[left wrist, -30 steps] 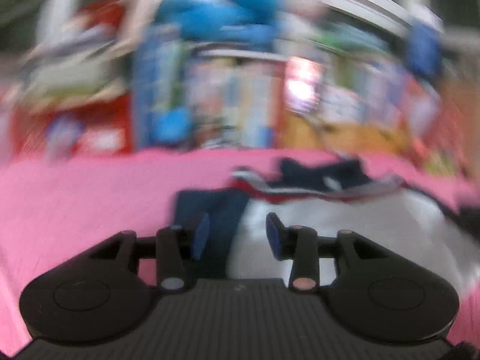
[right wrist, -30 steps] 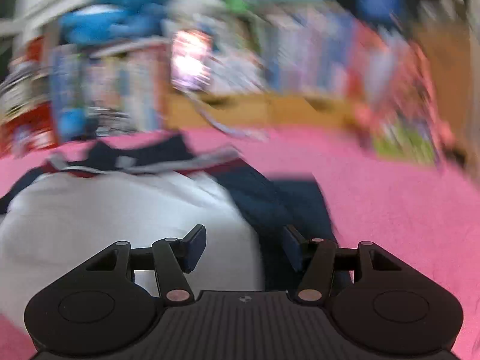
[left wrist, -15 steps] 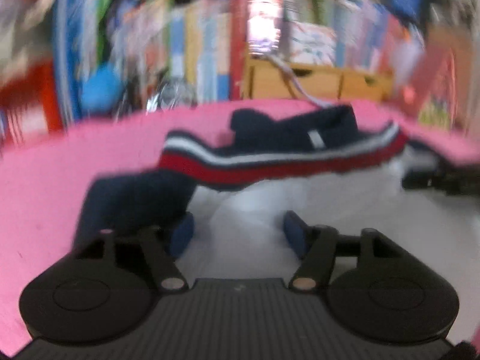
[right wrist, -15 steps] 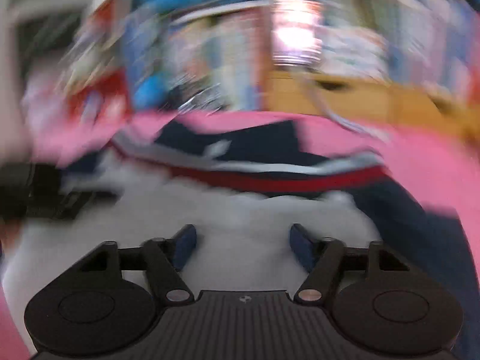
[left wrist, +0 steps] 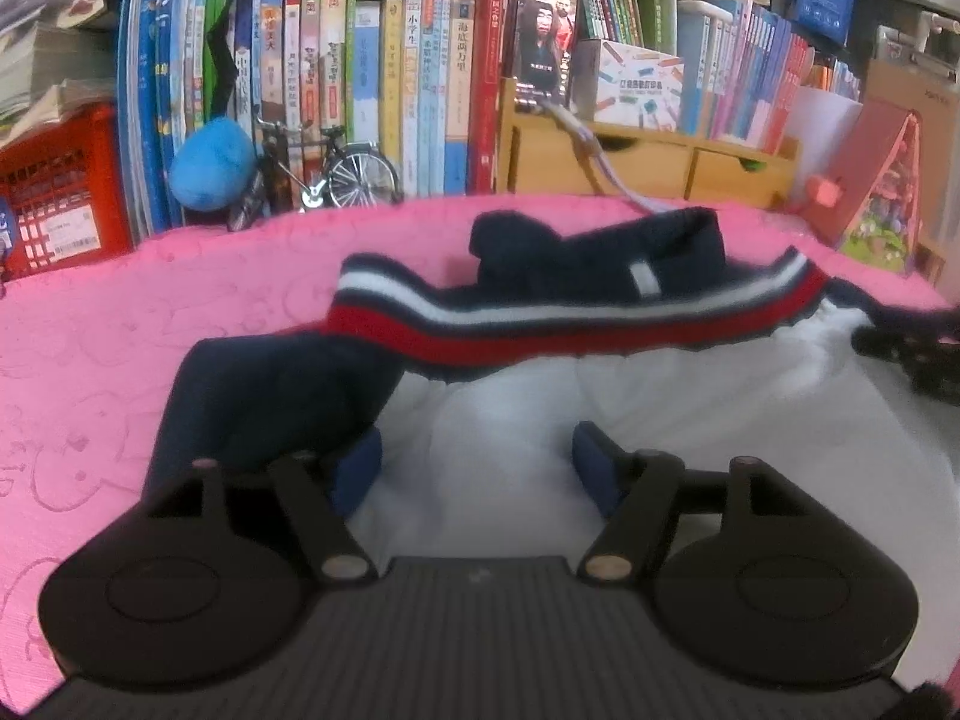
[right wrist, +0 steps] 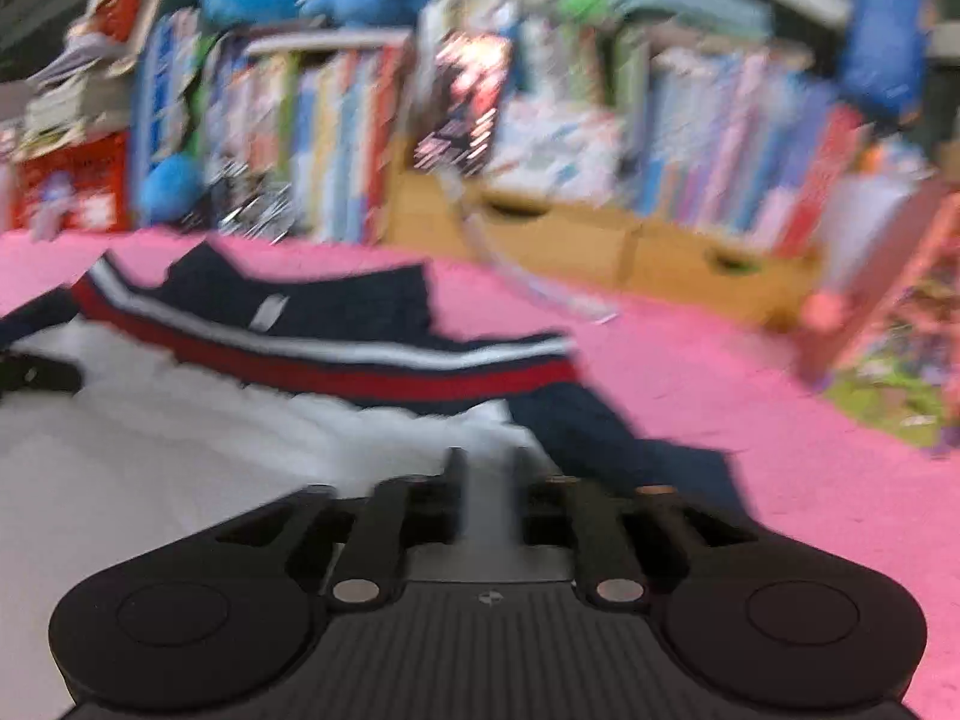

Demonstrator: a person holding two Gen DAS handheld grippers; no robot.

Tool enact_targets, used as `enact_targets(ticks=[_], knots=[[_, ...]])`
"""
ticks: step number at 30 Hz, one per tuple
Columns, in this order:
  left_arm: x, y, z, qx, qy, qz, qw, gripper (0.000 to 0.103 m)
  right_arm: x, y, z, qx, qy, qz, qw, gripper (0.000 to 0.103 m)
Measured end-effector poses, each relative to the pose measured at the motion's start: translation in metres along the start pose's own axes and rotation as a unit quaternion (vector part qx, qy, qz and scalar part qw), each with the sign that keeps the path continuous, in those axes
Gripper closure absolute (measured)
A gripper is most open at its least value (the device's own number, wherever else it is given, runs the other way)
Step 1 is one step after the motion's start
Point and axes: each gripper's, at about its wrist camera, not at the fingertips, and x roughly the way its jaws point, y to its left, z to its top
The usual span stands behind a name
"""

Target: Fold clothes

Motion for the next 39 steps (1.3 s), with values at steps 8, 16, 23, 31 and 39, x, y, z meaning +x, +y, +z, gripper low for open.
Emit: enact_targets(ticks=[8,16,23,31,39], knots=[[0.002,-0.003,-0.003,0.011,0.001,0.009,0.9999,0.029,0.01,-0.05,0.002,0.111,0.032,-0.013,0.993,0.05],[0.003,-0.004,-0.004,0.011,0.001,0.011,0.9999,0.029,-0.097,0.042,-0.017,0.098,-0.064,0.109,0.987,0.03],[0.004,-0.006,-0.004,0.011,0.001,0.014,0.9998,0.029,-0.103,0.095,-0.065,0.134,-0.02,0.115,0.984,0.027],[0.005,-0.006,-0.004,0.01,0.001,0.015,0.9998,0.029,-0.094,0.106,-0.071,0.119,0.016,0.121,0.985,0.002],[0.005,-0.005,-0.004,0.01,0.002,0.011,0.9999,0.028,-0.107,0.116,-0.068,0.118,0.014,0.1,0.988,0.061]])
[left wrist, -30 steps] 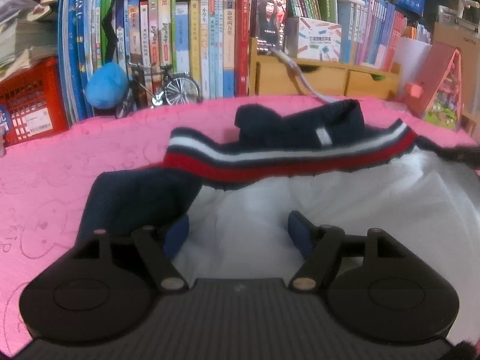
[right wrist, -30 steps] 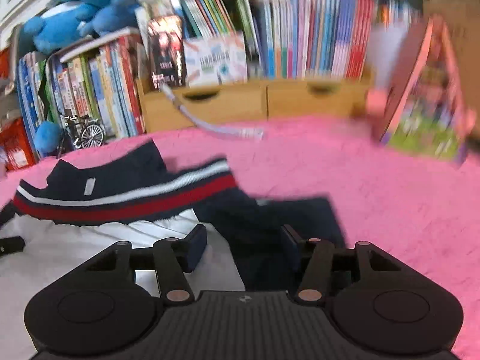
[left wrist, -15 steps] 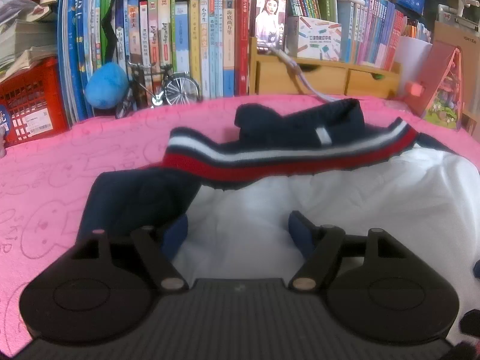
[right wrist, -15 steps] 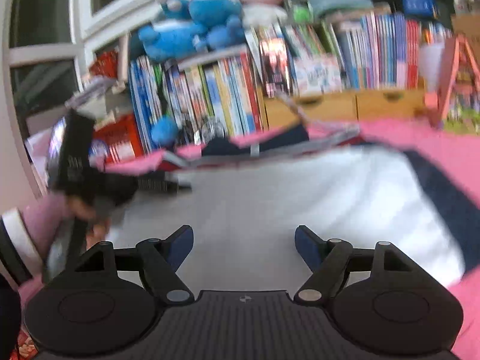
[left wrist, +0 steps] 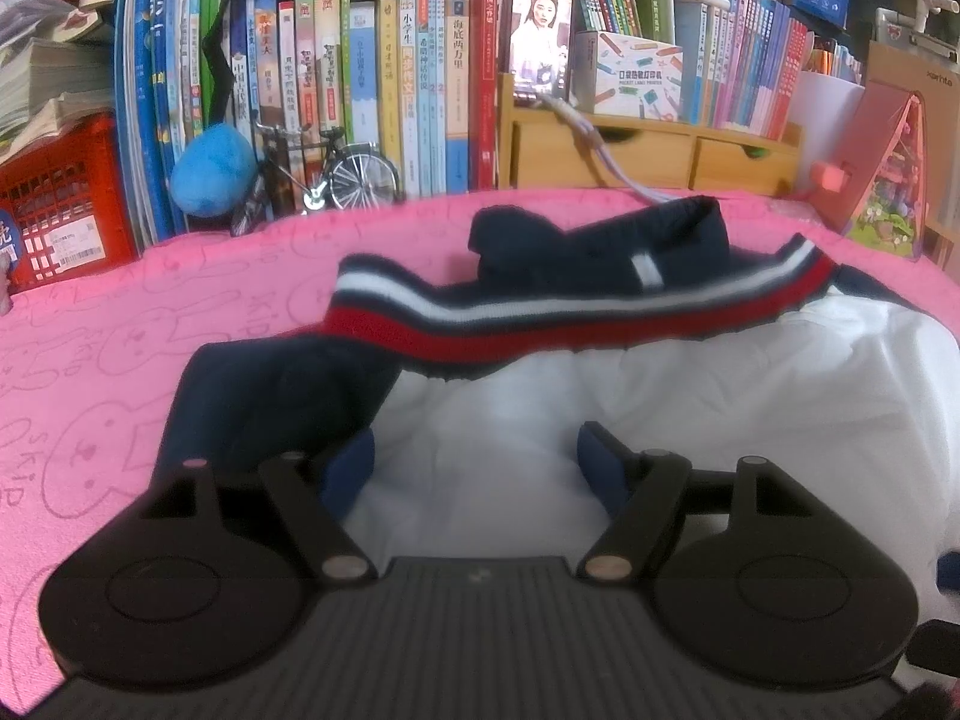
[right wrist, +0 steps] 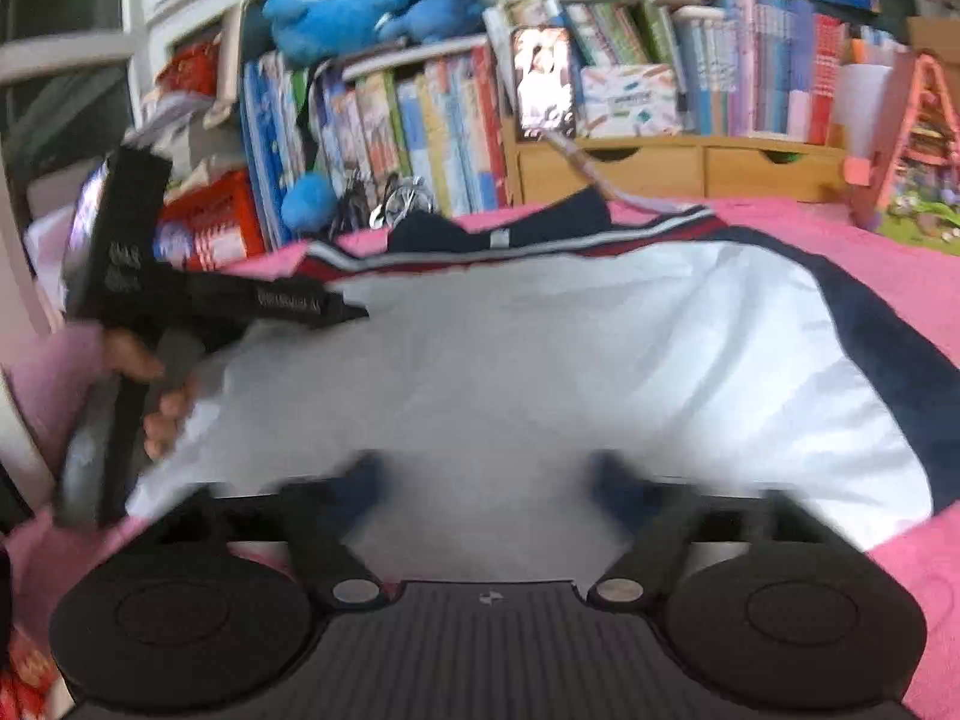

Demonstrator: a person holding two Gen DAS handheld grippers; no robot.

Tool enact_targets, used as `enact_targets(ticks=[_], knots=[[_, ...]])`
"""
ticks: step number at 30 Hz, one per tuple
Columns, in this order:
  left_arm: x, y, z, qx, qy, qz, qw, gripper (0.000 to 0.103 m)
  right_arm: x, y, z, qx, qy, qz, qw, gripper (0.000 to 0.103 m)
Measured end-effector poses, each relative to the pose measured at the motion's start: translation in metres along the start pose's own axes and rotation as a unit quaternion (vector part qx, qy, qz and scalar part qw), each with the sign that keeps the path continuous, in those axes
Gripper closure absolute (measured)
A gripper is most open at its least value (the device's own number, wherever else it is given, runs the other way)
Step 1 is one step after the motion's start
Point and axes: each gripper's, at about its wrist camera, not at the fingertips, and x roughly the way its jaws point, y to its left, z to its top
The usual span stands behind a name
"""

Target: Fold clothes

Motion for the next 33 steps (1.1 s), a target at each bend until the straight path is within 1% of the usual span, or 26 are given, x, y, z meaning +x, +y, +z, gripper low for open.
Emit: enact_targets(ticks=[2,3,5,7,8,9,10,11,12,14,16,17,18,20,22,23,24,25,26,27,28,31,33], knots=[[0.0,0.001,0.0,-0.001,0.0,-0.001,1.0,0.028,-0.003,0.006,-0.001,-0.005,-0.006,0.0,1.0,0.065],[-0.001,0.001,0.0,-0.001,0.0,-0.001,1.0,0.028,-0.001,0.01,-0.003,-0.013,-0.002,-0.005,1.0,0.066],[-0.001,0.001,0.0,0.0,0.0,0.0,1.0,0.028,0.004,0.015,-0.007,-0.027,0.006,-0.018,0.999,0.067],[-0.005,0.0,-0.001,0.003,-0.007,0.007,0.9999,0.027,0.004,0.021,-0.011,-0.043,0.0,-0.031,0.999,0.067],[-0.012,-0.002,-0.002,0.002,-0.013,0.008,0.9999,0.028,0.004,0.024,-0.013,-0.051,-0.003,-0.037,0.998,0.067],[-0.019,-0.003,-0.003,0.001,-0.019,0.008,0.9998,0.037,0.004,0.025,-0.014,-0.056,-0.007,-0.039,0.998,0.067],[-0.027,-0.005,-0.004,-0.001,-0.025,0.007,0.9997,0.04,0.004,0.025,-0.016,-0.057,-0.011,-0.039,0.998,0.067],[-0.041,-0.007,-0.005,-0.006,-0.032,-0.012,0.9994,0.042,0.004,0.025,-0.017,-0.058,-0.014,-0.038,0.997,0.067],[-0.055,-0.01,-0.006,-0.009,-0.037,-0.039,0.9985,0.042,0.004,0.024,-0.018,-0.059,-0.018,-0.037,0.997,0.067],[-0.08,-0.022,-0.005,-0.008,-0.031,-0.094,0.9951,0.042,0.004,0.024,-0.021,-0.063,-0.026,-0.039,0.997,0.067],[-0.09,-0.04,-0.006,-0.006,0.005,-0.159,0.9873,0.042,0.004,0.025,-0.023,-0.063,-0.034,-0.042,0.997,0.066],[-0.089,-0.049,-0.008,0.0,0.021,-0.171,0.9851,0.042,0.004,0.025,-0.024,-0.06,-0.037,-0.044,0.997,0.066],[-0.082,-0.059,-0.008,0.018,0.028,-0.166,0.9856,0.046,0.003,0.025,-0.025,-0.056,-0.04,-0.045,0.997,0.065],[-0.069,-0.079,-0.006,0.054,0.041,-0.155,0.9856,0.044,0.002,0.025,-0.029,-0.047,-0.049,-0.044,0.997,0.061],[-0.055,-0.098,-0.005,0.089,0.055,-0.142,0.9843,0.049,-0.001,0.024,-0.032,-0.036,-0.056,-0.038,0.997,0.049],[-0.039,-0.102,-0.002,0.097,0.065,-0.121,0.9857,0.051,-0.004,0.023,-0.033,-0.029,-0.058,-0.034,0.997,0.046],[-0.028,-0.102,0.004,0.09,0.067,-0.111,0.9875,0.051,-0.007,0.023,-0.035,-0.027,-0.061,-0.028,0.997,0.04],[-0.016,-0.102,0.01,0.083,0.069,-0.1,0.9892,0.051,-0.01,0.023,-0.036,-0.025,-0.063,-0.022,0.997,0.039],[-0.005,-0.102,0.016,0.075,0.071,-0.089,0.9907,0.056,-0.012,0.024,-0.037,-0.027,-0.066,-0.019,0.997,0.038],[0.006,-0.102,0.022,0.068,0.073,-0.078,0.9919,0.069,-0.015,0.025,-0.038,-0.03,-0.07,-0.017,0.997,0.038],[0.017,-0.102,0.028,0.061,0.075,-0.067,0.993,0.074,-0.015,0.025,-0.039,-0.033,-0.07,-0.017,0.997,0.038],[0.041,-0.102,0.043,0.054,0.078,-0.04,0.9947,0.079,-0.014,0.025,-0.041,-0.039,-0.068,-0.02,0.997,0.038],[0.052,-0.102,0.044,0.048,0.074,-0.041,0.9953,0.079,-0.012,0.025,-0.04,-0.038,-0.066,-0.02,0.997,0.038]])
